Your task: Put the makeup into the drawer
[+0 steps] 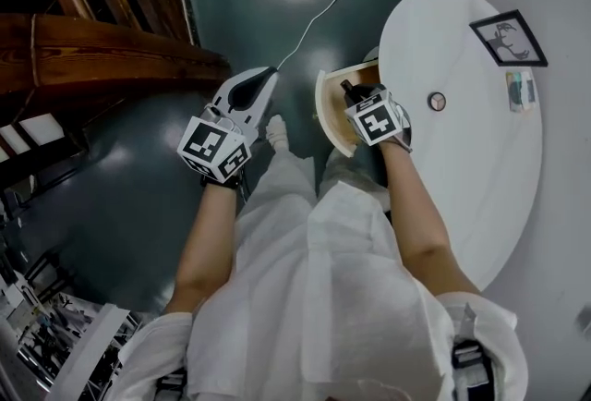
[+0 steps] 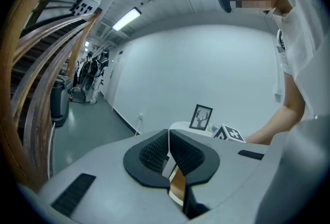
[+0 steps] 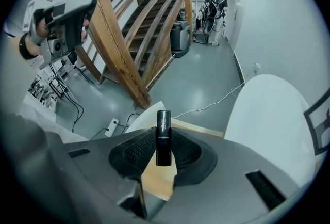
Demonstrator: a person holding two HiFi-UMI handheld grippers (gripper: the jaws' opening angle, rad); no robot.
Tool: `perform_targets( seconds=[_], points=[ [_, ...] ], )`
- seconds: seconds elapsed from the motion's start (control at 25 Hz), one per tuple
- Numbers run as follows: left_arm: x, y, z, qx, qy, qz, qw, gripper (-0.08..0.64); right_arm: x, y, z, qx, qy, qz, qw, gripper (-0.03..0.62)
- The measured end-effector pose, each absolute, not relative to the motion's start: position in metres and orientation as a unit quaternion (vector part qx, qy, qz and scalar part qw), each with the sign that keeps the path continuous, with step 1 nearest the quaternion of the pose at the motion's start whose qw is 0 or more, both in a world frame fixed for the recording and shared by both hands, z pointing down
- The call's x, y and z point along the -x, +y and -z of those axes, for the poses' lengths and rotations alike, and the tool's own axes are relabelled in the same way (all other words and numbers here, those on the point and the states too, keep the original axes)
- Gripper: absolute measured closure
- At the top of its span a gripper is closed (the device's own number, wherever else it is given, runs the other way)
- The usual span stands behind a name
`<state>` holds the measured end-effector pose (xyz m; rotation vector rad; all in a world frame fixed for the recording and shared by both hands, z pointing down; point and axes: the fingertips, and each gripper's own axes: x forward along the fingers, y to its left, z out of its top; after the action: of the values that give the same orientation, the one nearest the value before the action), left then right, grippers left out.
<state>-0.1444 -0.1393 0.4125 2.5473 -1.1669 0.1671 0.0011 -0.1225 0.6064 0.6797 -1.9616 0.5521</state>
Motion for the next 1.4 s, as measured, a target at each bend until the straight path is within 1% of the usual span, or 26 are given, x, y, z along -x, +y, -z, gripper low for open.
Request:
perform_targets(
  seconds=[0.24,0.36,0.84,1.12,1.4],
  points=[
    [0.155,-0.149,-0.420,-0.897,-0.404,-0.068,0.169,0.541,0.008,-0.120,-0.650,-0.289,-0.781,-0.269,0.484,0.505],
    [0.157,-0.151,-0.427,-0.899,-0.397,-0.074,0.170,0.541,0.004,-0.109,-0.681,-0.293,-0.760,-0.294,0.500,0.505],
    [0.176,-0.153,-0.461,-0.899,-0.386,-0.099,0.182,0.541,-0.005,-0.107,-0.789,-0.305,-0.723,-0.335,0.521,0.505],
    [0.182,-0.149,-0.475,-0.897,-0.386,-0.101,0.189,0.541,-0.006,-0.111,-0.821,-0.307,-0.714,-0.330,0.535,0.505],
    [0.186,-0.143,-0.487,-0.894,-0.388,-0.107,0.197,0.540,-0.007,-0.111,-0.833,-0.303,-0.709,-0.323,0.548,0.505]
  ],
)
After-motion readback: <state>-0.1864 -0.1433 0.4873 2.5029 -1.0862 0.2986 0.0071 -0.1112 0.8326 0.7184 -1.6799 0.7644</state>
